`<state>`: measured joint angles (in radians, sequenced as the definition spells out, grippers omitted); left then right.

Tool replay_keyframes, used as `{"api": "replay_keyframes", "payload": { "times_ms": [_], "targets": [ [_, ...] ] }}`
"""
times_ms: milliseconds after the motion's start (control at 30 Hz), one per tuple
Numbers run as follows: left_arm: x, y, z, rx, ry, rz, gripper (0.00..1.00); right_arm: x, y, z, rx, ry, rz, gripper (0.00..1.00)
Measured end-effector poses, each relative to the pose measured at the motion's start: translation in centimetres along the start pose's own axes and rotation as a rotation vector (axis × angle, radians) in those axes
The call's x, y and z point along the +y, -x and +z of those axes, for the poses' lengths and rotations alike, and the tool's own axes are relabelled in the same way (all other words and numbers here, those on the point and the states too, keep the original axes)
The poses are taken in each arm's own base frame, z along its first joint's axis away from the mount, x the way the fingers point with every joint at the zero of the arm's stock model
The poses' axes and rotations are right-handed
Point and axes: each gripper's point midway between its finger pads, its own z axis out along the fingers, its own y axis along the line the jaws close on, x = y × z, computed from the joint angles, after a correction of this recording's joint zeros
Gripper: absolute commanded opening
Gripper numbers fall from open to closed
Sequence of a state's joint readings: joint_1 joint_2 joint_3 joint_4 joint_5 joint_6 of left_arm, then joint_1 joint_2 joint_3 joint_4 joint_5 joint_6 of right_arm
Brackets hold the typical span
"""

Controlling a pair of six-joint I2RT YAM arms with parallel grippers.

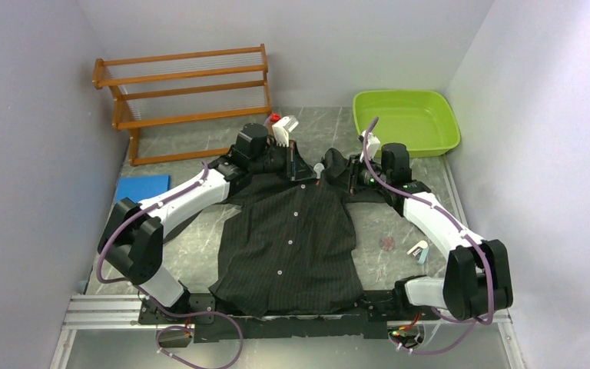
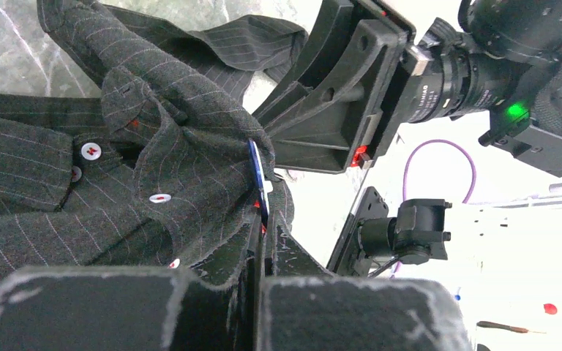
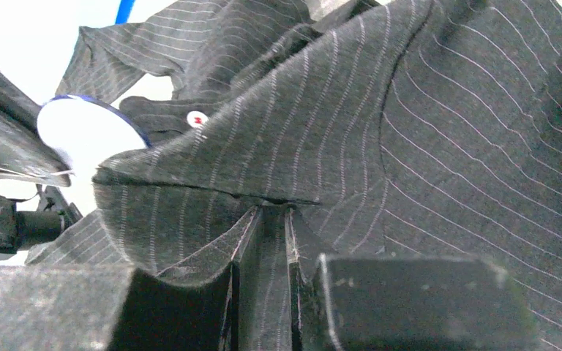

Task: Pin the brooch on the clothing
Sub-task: Pin the brooch to the clothes.

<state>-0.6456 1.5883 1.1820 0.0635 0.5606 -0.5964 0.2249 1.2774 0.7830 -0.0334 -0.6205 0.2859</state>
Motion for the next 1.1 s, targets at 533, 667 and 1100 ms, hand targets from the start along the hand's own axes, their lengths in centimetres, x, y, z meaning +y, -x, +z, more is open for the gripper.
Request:
{"api": "replay_keyframes", "payload": {
  "times_ms": [533,667,1100],
  "targets": [
    [-0.6,0.2,-0.8,-0.002,-0.023,0.007,0.03,4.3,4.0,-3.9,-0.169,0.067,-0.189,0.57],
    [-0.6,0.1,-0.8,0.000,-0.023,0.005,0.03,5.9,4.2,-3.8,-0.180,0.135,-0.230,0.52],
    [-0.4,0.1,-0.9,0.000,-0.020,0.003,0.03,4.5,1.2,-0.8,-0.072,0.059,-0.247,0.09]
  ]
}}
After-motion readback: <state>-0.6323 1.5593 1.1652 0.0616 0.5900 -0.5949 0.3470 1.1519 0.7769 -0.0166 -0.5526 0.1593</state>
